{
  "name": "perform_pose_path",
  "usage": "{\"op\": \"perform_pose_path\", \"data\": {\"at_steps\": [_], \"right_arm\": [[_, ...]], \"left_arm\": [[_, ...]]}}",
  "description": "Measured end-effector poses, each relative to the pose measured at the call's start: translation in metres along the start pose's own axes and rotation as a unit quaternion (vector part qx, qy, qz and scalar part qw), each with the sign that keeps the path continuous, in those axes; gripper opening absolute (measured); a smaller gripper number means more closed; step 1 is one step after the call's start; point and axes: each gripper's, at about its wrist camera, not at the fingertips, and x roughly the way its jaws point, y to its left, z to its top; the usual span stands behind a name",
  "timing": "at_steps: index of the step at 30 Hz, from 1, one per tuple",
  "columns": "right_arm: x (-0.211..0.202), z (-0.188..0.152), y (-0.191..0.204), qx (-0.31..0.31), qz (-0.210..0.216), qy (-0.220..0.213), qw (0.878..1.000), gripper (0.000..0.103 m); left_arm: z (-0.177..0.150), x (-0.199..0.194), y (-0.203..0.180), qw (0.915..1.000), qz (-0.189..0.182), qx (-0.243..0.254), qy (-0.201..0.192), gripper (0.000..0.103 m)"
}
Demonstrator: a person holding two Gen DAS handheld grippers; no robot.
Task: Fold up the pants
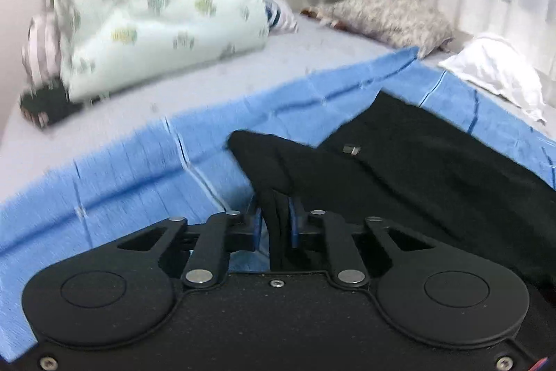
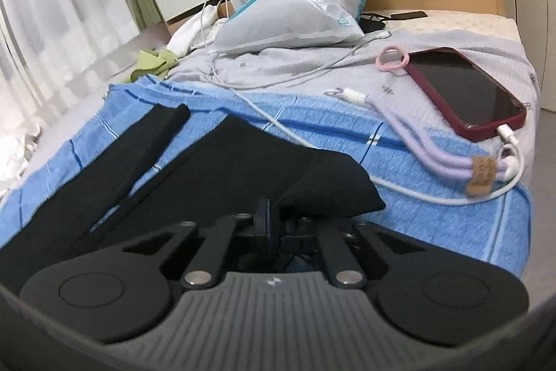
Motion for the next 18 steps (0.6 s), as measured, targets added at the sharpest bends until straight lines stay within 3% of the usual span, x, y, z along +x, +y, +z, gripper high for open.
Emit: {"op": "perform_pose_path", "data": {"at_steps": [9,18], "right_arm": [[-0.045,0.025,-0.007,-0.038,-0.003,-0.042,0.998,0.007],[-0.074,0.025,-0.032,-0.06,-0.008,-0.043,0.997,0.007]], "left_arm": [[0.03,-0.051,0.02,0.9995,-0.009,0.019,-0.022,0.013],[0.018,-0.092,0.071,0.9992,-0.027,0.028,-0.012,0.013]]}}
